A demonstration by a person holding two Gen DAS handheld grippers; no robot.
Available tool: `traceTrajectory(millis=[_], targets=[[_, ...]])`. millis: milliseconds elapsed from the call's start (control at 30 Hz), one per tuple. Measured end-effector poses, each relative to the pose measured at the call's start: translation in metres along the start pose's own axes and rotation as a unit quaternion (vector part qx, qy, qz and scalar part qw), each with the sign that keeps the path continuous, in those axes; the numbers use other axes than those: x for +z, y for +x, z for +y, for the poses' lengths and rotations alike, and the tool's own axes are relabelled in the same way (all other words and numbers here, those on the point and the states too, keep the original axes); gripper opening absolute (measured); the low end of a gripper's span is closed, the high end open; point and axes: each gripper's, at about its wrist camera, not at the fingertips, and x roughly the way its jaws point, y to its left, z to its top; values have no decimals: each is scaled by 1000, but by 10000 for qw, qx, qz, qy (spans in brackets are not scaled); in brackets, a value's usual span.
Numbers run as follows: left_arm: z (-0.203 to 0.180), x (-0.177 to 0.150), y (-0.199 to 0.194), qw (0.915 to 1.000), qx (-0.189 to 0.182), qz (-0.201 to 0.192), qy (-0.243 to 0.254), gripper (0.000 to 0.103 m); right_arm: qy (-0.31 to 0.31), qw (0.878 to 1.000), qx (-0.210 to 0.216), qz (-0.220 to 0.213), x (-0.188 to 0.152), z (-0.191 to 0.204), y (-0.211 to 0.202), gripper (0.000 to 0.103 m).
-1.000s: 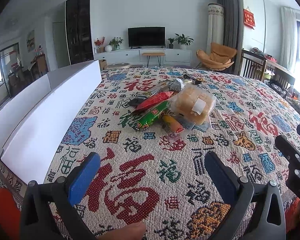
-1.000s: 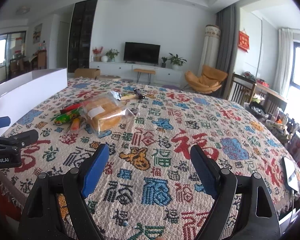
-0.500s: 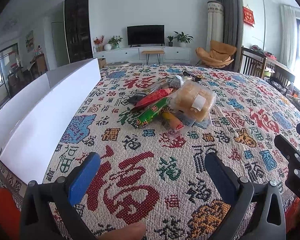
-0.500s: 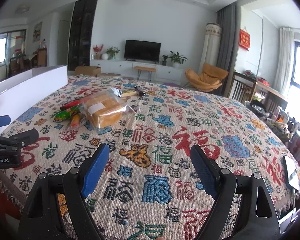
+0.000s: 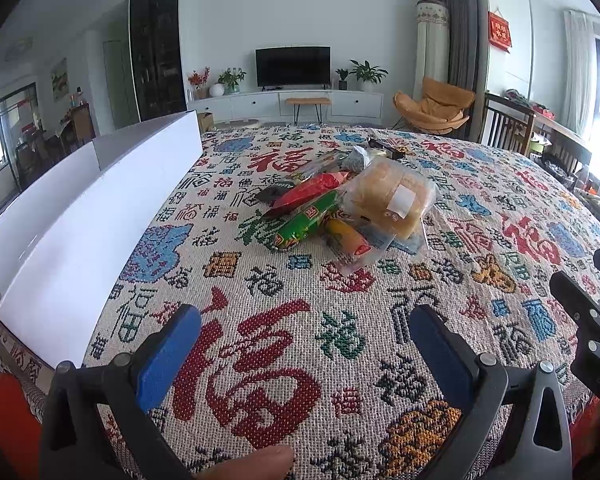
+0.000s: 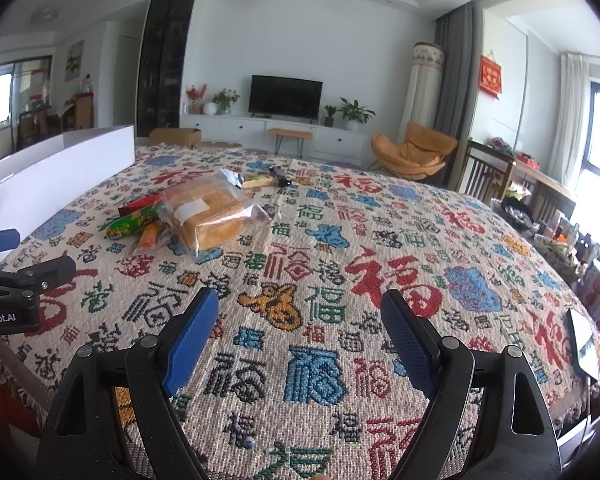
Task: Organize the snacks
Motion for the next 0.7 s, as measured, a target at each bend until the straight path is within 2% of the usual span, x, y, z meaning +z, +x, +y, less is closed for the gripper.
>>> traceTrajectory(millis=[567,700], targets=[[2,-1,2,10000,18,56,0,103,5,10000,19,62,-2,0,2,86],[3,-2,7,9998,39,169,-26,103,12,10000,25,68,-2,-1,3,86]])
